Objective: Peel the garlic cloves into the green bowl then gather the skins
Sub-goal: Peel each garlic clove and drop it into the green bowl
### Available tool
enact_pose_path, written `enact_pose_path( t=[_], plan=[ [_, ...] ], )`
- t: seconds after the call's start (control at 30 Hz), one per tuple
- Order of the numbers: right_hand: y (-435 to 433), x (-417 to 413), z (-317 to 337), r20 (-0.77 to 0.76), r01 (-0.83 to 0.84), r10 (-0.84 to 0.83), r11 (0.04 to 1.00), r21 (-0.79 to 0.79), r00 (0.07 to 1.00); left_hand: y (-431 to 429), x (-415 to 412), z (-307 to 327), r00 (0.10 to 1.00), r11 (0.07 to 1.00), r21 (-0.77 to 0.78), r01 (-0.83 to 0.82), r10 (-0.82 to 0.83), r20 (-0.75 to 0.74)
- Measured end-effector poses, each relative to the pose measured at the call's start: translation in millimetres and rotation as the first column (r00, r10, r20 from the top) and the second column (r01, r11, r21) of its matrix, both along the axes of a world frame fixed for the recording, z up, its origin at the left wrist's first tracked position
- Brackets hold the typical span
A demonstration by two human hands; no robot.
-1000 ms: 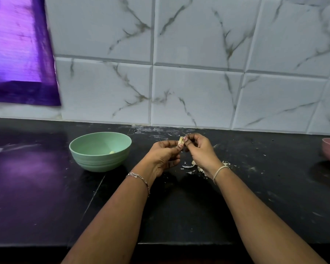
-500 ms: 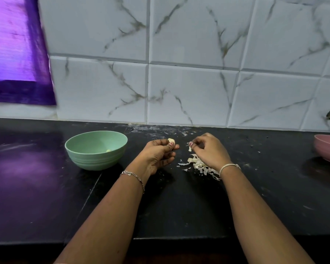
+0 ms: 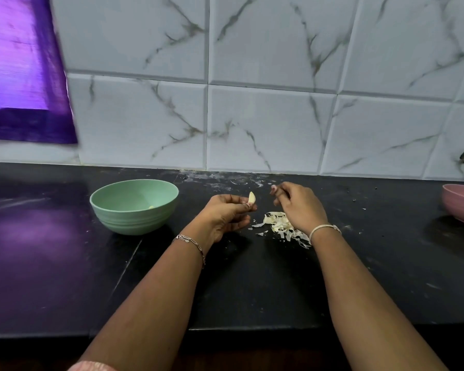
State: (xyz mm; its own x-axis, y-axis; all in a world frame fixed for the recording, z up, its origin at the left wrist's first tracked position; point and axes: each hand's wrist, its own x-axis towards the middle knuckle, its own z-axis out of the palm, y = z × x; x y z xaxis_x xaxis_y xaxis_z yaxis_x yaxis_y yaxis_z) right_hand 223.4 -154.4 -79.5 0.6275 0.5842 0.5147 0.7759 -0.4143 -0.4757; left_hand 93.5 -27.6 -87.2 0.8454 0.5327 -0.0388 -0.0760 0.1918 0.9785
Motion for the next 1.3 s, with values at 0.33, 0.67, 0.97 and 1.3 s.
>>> enact_pose_path(
  t=[0.33,0.67,0.97,1.3],
  plan=[
    [26.6,-6.2,-7.4,-0.268,-0.268,0.312,0.945,0.189,0.912,-11.1,2.0,-1.0,0.995,0.992,0.084,-0.095,0.092,0.036],
    [32.7,-13.7,-5.6,-0.299,-0.3,0.423,0.875,0.38,0.855,-3.4,3.8,1.0,0.993,0.992,-0.081,-0.098,0.103,0.06],
    [29.1,-26.7,-3.3,-0.327,-0.363,0.566,0.78,0.51,0.756,3.9,-0.8,5.3,0.997,0.954,-0.298,0.006,0.019,0.081],
    [29.8,-23.8,-3.9,-0.379,-0.178,0.439,0.812,0.556,0.815,1.0,6.7,3.2,0.966,0.986,0.031,-0.162,0.152,0.21]
  ],
)
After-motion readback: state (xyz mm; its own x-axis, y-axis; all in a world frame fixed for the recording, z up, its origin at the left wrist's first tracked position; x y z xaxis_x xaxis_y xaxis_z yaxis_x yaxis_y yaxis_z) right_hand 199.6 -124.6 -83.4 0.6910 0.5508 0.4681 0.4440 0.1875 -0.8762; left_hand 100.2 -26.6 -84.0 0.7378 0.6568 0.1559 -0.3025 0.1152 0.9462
